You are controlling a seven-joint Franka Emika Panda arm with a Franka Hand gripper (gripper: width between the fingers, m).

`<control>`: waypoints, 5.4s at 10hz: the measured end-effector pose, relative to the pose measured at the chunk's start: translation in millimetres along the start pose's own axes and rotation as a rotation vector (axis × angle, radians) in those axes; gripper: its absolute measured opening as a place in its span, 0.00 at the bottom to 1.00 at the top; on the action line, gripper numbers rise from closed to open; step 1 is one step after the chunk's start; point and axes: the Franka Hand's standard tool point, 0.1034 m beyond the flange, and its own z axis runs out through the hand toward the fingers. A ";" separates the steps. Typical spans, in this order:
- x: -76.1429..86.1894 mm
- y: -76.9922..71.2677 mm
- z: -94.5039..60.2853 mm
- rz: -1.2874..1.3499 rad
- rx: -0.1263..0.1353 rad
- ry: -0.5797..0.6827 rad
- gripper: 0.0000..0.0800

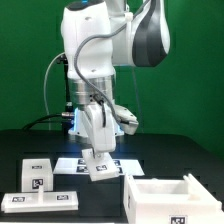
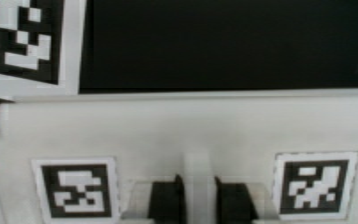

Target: Assemble cabinet

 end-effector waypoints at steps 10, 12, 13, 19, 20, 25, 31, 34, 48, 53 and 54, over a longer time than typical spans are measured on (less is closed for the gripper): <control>-109.3 -9.9 8.9 0.165 -0.036 0.220 0.08; -116.4 -8.7 14.4 0.120 -0.047 0.239 0.08; -116.6 -9.3 14.0 0.123 -0.045 0.232 0.08; -117.6 -29.1 12.5 0.072 0.201 0.225 0.08; -104.0 -32.7 10.7 0.080 0.288 0.231 0.08; -79.2 -38.9 0.1 0.112 0.307 0.185 0.08; -72.8 -47.2 -3.5 0.083 0.300 0.154 0.08; -59.2 -47.6 -5.3 -0.093 0.292 0.146 0.08; -96.5 -43.0 12.8 0.160 0.139 -0.005 0.08; -116.0 -45.6 15.0 0.266 0.094 0.126 0.08; -121.3 -45.0 18.3 0.264 0.089 0.149 0.08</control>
Offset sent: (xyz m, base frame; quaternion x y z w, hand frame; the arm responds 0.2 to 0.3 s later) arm 0.0000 0.0000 0.0000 0.0000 0.0000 0.0000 1.0000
